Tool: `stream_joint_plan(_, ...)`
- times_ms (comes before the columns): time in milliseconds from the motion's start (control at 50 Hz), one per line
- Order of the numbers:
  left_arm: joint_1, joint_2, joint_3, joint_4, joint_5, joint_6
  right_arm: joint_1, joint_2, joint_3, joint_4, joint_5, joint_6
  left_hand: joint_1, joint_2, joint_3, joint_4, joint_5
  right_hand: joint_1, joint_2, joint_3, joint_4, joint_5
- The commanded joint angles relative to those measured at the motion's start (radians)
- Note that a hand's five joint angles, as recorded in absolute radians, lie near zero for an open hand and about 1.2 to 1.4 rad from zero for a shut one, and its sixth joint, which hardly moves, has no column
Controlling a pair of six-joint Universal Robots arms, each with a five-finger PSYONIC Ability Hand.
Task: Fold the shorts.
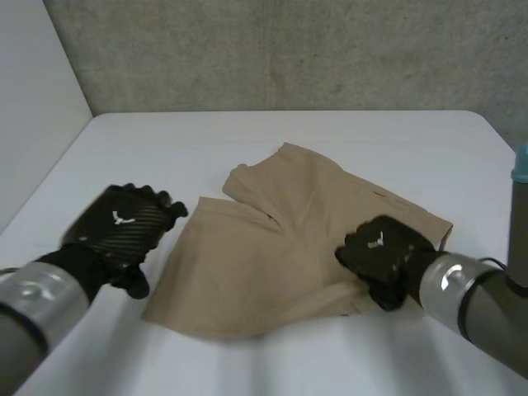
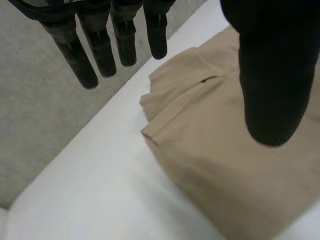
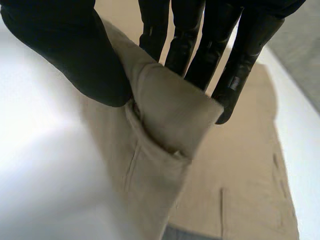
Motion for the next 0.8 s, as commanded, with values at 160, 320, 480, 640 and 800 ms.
stream_joint_plan(160,-0.020,-0.340,0.042,0.129,-0.029,-0.206,-0.012,0.131,-0.057,-0.108,0.106,0.165,0.092,0.058,0.053,0.066,0.066,0.419,0.224,0.208,0.203,0.236)
stream_joint_plan(320,-0.027,-0.408,0.055,0.125,-0.030,-0.221,-0.043,0.129,-0.054,-0.130,0.107,0.166,0.136,0.103,0.097,0.110,0.111,0.419,0.224,0.208,0.203,0.236)
stream_joint_plan(480,-0.037,-0.462,0.084,0.121,-0.032,-0.220,-0.051,0.129,-0.049,-0.135,0.109,0.166,0.180,0.147,0.141,0.154,0.155,0.419,0.224,0.208,0.203,0.236)
stream_joint_plan(640,-0.060,-0.465,0.087,0.082,-0.027,-0.226,-0.068,0.128,-0.051,-0.135,0.110,0.165,0.195,0.161,0.156,0.168,0.169,0.419,0.224,0.208,0.203,0.236)
stream_joint_plan(800,-0.084,-0.471,0.104,0.089,-0.030,-0.229,-0.065,0.129,-0.049,-0.135,0.113,0.166,0.227,0.193,0.188,0.201,0.201,0.419,0.224,0.208,0.203,0.236)
